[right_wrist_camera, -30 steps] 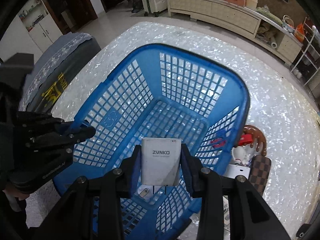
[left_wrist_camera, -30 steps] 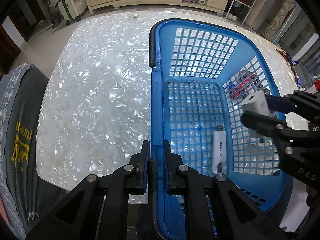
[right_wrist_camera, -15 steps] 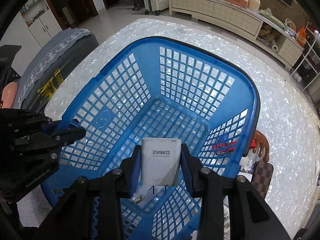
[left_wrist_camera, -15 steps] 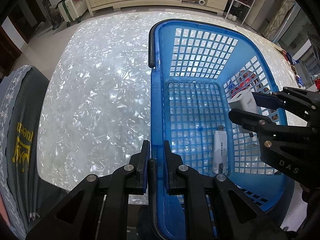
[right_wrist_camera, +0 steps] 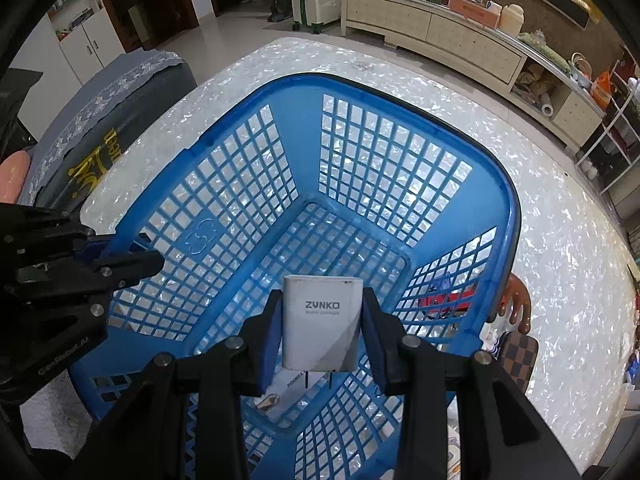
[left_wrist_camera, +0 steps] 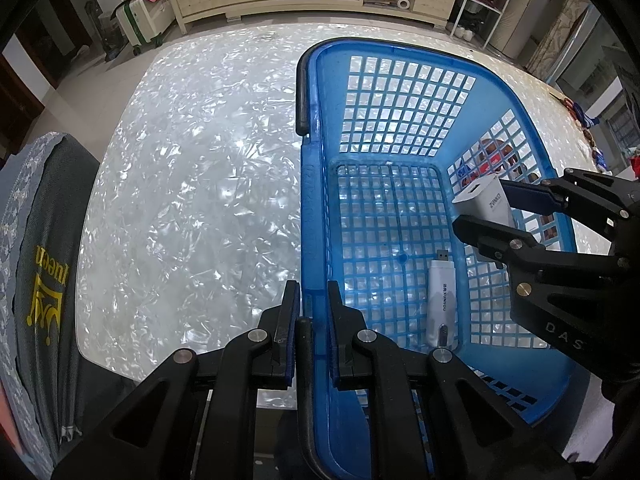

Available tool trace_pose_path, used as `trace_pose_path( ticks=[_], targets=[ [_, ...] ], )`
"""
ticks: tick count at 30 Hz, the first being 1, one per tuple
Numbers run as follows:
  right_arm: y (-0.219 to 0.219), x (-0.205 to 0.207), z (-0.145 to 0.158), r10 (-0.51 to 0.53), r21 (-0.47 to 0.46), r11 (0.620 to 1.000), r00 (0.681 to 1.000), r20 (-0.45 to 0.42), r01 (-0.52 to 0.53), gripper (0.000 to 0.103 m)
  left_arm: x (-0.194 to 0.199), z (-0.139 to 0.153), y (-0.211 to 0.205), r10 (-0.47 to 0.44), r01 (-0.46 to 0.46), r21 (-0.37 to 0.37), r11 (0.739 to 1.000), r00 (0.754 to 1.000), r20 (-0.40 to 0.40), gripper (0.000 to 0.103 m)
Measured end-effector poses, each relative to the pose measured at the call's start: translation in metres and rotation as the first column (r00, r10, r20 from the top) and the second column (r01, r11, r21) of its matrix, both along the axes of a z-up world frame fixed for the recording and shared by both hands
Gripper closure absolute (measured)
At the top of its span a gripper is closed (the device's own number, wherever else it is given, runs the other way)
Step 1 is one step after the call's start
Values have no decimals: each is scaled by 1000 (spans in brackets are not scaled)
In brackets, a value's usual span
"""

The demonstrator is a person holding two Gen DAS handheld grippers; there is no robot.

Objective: Organize rigid objects

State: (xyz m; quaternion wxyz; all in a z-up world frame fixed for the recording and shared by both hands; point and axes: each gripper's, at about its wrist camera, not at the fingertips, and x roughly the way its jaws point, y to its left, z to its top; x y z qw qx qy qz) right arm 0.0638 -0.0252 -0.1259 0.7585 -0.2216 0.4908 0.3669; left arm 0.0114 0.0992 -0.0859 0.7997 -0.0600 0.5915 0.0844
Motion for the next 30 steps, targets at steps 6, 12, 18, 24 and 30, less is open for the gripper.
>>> trace_pose_path(
  ticks=[6, 12, 18, 24, 30],
  targets=[
    [-1, 4, 1, -26, 14, 1000, 1000, 7, 26, 67, 0, 0, -1, 3, -3, -3, 1000, 1000, -1, 89],
    [-4, 10, 4, -54, 38, 998, 998, -15, 54, 53, -1, 0, -3, 3, -3, -3, 1000, 1000, -2, 89],
    [-9, 11, 16, -73, 86, 994, 997, 0, 72, 23, -1, 1, -4, 4, -4, 0, 1000, 1000, -6, 89],
    [-16, 14, 32, -105, 80, 992, 994, 34, 102, 16, -1, 0, -4, 5, -5, 11, 1000, 1000, -9, 89],
    [-34, 16, 49, -119, 94, 989, 992, 39, 115, 0, -1, 0, -3, 7, -7, 9, 1000, 1000, -9, 89]
  ],
)
